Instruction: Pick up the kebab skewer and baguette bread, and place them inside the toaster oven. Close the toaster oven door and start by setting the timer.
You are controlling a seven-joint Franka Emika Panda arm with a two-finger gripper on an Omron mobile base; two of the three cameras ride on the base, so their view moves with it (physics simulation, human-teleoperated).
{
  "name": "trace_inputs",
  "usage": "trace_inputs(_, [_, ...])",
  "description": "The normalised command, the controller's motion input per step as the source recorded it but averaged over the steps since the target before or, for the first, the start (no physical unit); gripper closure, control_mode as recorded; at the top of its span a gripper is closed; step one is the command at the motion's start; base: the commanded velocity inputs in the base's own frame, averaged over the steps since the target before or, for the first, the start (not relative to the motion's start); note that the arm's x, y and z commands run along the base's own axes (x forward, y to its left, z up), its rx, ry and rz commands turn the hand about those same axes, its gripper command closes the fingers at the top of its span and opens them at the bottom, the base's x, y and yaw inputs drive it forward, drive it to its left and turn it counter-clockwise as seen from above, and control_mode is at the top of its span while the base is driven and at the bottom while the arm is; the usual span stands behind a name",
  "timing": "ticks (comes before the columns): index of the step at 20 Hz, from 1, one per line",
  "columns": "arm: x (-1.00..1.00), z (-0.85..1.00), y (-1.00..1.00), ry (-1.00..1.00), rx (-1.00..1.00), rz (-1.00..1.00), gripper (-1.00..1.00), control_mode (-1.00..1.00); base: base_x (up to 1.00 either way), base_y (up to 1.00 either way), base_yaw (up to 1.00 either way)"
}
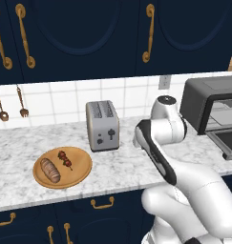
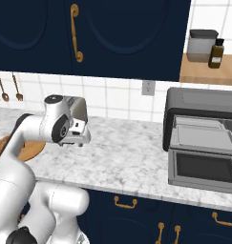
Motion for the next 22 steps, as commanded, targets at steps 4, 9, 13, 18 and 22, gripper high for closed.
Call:
trace_inputs(4, [0.0,0.0,1.0,0.06,0.0,0.0,-1.0,-1.0,0.0,0.0,0.0])
trace_inputs(9, [0.02,0.0,1.0,0.05,0.0,0.0,-1.0,-1.0,0.0,0.0,0.0])
trace_inputs(13, [0.06,0.0,1.0,0.07,0.0,0.0,-1.0,-1.0,0.0,0.0,0.0])
trace_inputs(18, [0.05,0.0,1.0,0.09,0.0,0.0,-1.0,-1.0,0.0,0.0,0.0])
trace_inputs(22, [0.09,0.0,0.93,0.12,0.0,0.01,-1.0,-1.0,0.0,0.0,0.0])
